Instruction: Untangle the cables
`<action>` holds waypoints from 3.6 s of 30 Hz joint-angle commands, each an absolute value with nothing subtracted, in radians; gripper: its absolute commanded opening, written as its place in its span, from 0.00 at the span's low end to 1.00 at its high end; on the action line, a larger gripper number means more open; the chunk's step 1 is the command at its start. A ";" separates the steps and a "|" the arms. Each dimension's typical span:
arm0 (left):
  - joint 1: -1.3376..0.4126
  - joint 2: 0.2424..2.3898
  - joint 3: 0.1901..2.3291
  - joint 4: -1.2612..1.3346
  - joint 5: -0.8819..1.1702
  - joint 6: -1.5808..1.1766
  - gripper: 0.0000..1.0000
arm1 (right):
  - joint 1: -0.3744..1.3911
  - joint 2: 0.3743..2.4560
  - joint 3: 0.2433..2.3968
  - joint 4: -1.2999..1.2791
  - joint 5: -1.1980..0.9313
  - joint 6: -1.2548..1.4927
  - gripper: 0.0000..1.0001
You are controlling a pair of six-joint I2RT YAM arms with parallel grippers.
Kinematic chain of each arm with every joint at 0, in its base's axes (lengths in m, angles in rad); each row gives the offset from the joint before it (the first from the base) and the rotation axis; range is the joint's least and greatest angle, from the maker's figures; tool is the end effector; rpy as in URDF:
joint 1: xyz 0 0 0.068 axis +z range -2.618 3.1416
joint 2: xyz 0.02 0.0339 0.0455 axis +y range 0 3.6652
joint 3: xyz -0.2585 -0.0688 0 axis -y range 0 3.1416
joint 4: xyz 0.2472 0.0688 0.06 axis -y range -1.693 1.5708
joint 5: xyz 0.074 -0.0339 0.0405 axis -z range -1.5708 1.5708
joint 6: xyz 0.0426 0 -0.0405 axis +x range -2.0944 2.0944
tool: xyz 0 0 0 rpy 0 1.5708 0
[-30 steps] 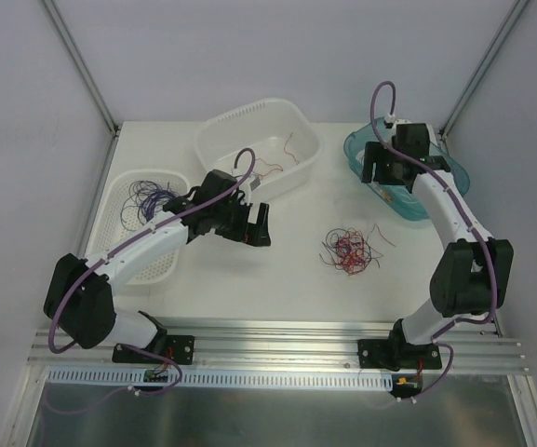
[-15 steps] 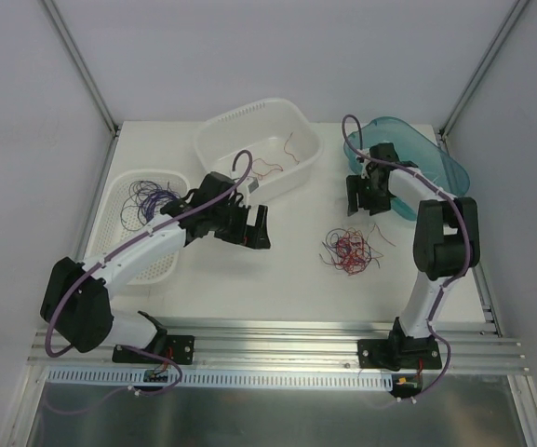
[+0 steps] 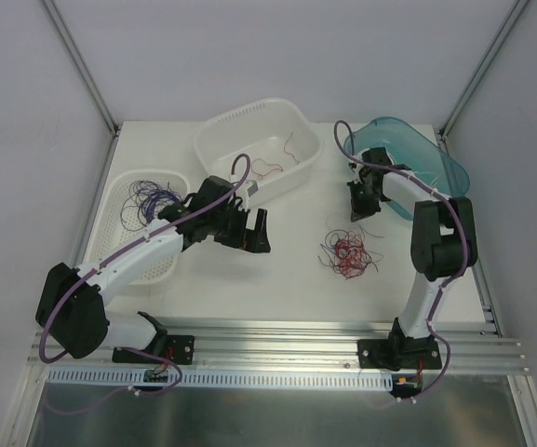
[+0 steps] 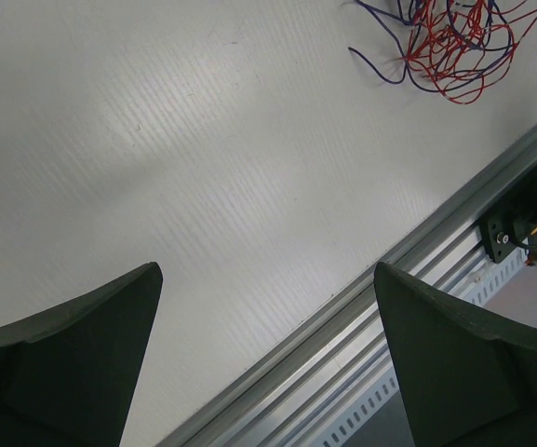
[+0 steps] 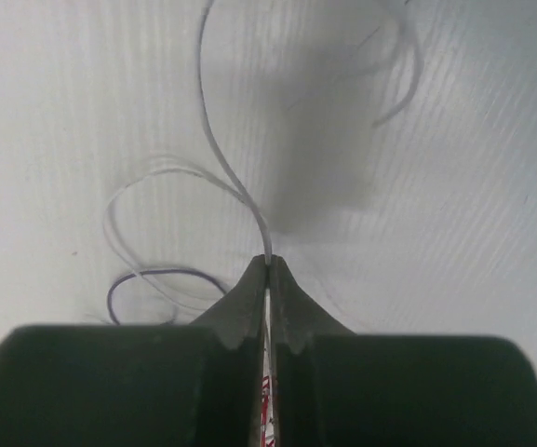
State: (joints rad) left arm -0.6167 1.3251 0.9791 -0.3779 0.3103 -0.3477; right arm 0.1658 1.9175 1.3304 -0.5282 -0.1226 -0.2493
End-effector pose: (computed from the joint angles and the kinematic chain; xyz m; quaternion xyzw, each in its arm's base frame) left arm 0.2338 -0.1817 0.2610 0.1837 0.8841 -0.3131 0.2943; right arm 0.3917 0.0708 0.1652 -0.2139 0.9486 0.0502 0.2277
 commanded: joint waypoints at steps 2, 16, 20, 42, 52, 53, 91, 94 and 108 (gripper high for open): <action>-0.632 1.318 1.002 -0.356 0.328 -0.347 0.99 | 0.196 1.716 1.341 -0.518 -0.155 -0.236 0.01; -0.646 1.367 1.051 -0.333 0.357 -0.325 0.99 | 0.268 1.313 1.529 -0.500 -0.156 -0.189 0.01; -0.652 1.382 1.069 -0.311 0.367 -0.322 0.99 | 0.278 1.247 1.574 -0.457 -0.187 -0.152 0.01; -0.779 1.542 0.942 0.576 0.295 -0.376 0.99 | 0.387 1.117 1.525 -0.242 -0.057 0.142 0.01; -0.897 1.672 0.960 0.883 0.081 -0.295 0.99 | 0.452 1.077 1.417 -0.201 0.063 0.308 0.01; -0.905 1.686 0.971 0.896 0.072 -0.293 0.99 | 0.462 1.075 1.405 -0.195 0.064 0.316 0.01; -0.933 1.611 0.893 0.559 0.158 -0.353 0.00 | 0.396 1.023 1.431 -0.259 0.296 0.120 0.01; -0.930 1.577 0.868 0.395 0.131 -0.318 0.00 | 0.332 1.038 1.463 -0.259 0.287 0.089 0.01; -0.792 1.480 0.764 0.057 0.046 -0.420 0.00 | 0.066 1.147 1.611 -0.334 0.170 0.035 0.01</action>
